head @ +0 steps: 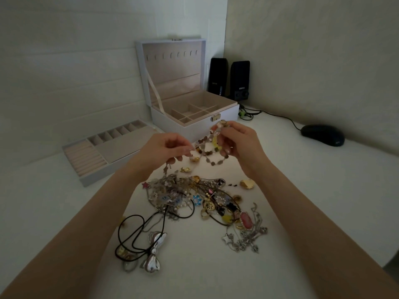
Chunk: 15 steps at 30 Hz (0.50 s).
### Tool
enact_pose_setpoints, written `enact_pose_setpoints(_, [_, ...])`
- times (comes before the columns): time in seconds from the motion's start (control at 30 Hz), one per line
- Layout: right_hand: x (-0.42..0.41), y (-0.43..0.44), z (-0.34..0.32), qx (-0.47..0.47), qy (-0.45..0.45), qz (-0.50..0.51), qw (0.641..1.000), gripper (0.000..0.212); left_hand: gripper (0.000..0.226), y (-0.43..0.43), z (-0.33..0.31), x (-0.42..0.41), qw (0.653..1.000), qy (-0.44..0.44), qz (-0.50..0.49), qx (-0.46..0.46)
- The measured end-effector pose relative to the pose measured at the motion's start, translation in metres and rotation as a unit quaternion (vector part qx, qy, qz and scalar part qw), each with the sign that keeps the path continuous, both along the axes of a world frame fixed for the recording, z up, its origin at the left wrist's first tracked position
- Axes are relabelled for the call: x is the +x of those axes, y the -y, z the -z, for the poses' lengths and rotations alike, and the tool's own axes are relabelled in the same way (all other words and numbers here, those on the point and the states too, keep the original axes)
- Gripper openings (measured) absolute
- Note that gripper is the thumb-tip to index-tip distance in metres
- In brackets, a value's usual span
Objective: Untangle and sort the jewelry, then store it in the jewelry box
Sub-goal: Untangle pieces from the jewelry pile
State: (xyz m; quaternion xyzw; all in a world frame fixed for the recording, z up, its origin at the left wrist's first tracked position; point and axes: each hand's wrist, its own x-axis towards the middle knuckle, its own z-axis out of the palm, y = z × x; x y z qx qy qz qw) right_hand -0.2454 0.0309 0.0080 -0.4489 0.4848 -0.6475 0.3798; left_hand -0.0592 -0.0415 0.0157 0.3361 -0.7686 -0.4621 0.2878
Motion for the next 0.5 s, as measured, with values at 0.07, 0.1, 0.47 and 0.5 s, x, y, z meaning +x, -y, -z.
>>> enact_pose_setpoints(0.07, [0.0006, -0.0003, -0.0002, -0.004, -0.001, -0.004, 1.0, 0.016, 0.013, 0.0016, -0.0007, 0.0024, 1.0, 0.022, -0.012, -0.005])
enact_pose_setpoints(0.1, [0.0009, -0.0006, -0.0002, -0.007, 0.0, -0.007, 1.0, 0.016, 0.017, 0.0019, -0.0011, 0.0032, 0.999, 0.035, -0.019, -0.01])
enact_pose_setpoints(0.47, [0.0004, -0.0077, -0.0068, -0.069, -0.092, -0.009, 0.993, 0.036, 0.023, -0.0023, -0.0071, 0.0037, 1.0, -0.016, -0.004, 0.018])
enact_pose_setpoints(0.5, [0.0017, -0.0078, -0.0067, -0.076, -0.106, 0.008, 0.991, 0.034, 0.023, -0.0027, -0.0064, 0.0027, 0.999, -0.02, -0.003, 0.025])
